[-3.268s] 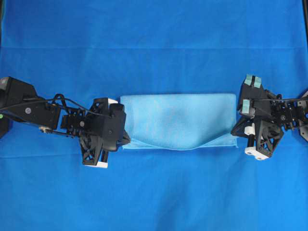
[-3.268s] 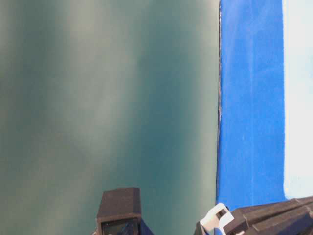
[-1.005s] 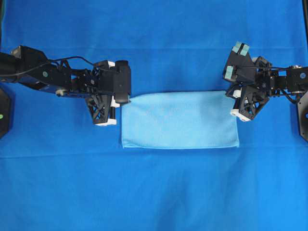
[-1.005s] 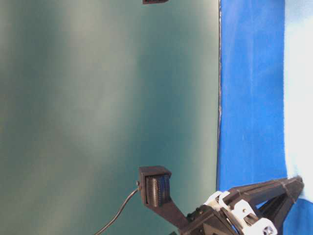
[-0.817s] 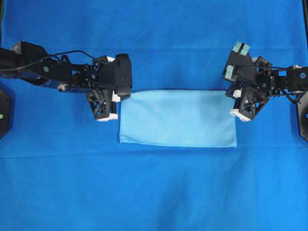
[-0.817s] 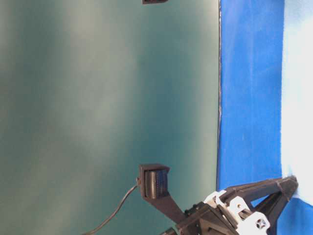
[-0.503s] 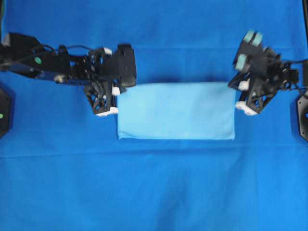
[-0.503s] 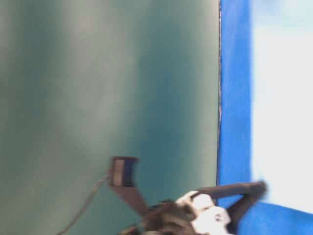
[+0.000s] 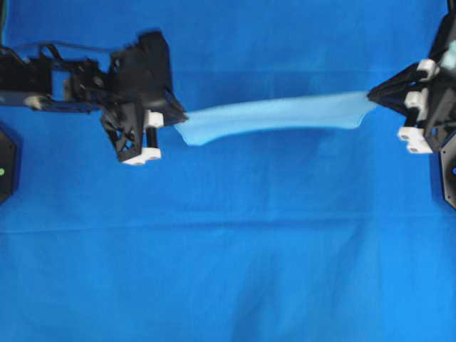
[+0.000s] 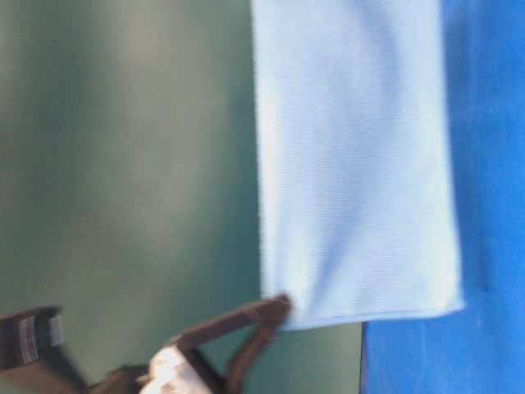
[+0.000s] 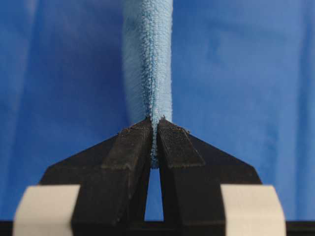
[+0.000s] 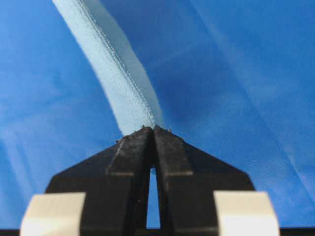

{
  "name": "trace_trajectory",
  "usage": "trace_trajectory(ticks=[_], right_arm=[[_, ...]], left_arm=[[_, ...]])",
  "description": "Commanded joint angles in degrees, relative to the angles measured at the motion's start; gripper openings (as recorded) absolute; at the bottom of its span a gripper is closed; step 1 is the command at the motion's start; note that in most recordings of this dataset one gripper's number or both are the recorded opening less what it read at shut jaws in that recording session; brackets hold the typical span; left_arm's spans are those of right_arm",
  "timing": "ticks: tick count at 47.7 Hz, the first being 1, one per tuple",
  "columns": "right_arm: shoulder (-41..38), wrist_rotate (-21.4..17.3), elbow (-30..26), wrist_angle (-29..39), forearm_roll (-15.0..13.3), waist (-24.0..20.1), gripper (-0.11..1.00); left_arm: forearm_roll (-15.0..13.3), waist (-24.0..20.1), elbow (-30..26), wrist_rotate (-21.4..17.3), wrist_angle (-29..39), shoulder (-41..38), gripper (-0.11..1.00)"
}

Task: Fold the light blue towel.
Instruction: 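Lift the towel strip and swing the right end upward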

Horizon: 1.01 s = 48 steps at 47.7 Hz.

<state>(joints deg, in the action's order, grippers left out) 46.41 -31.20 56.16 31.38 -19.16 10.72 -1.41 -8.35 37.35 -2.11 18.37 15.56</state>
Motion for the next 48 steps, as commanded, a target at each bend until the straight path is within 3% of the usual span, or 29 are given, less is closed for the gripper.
trace_trajectory(ticks=[1, 21, 36, 48], right_arm=[[0.44, -0.09, -1.23, 0.44, 0.00, 0.18, 0.01], [-2.02, -0.09, -1.32, -1.05, -0.70, 0.44, 0.01], [-11.16, 0.62, -4.75, -9.05, -7.21, 8.00, 0.01], [-22.76, 0.70, -12.13, -13.71, -11.78, 11.87, 0.01]], left_arm=[[0.00, 0.18, -0.97, -0.18, 0.09, 2.37, 0.02], [0.00, 2.02, -0.88, 0.26, -0.70, 2.46, 0.02], [0.00, 12.04, -3.08, 0.79, -7.21, -1.05, 0.02], [0.00, 17.23, -8.53, -0.09, -11.60, -8.00, 0.02]])
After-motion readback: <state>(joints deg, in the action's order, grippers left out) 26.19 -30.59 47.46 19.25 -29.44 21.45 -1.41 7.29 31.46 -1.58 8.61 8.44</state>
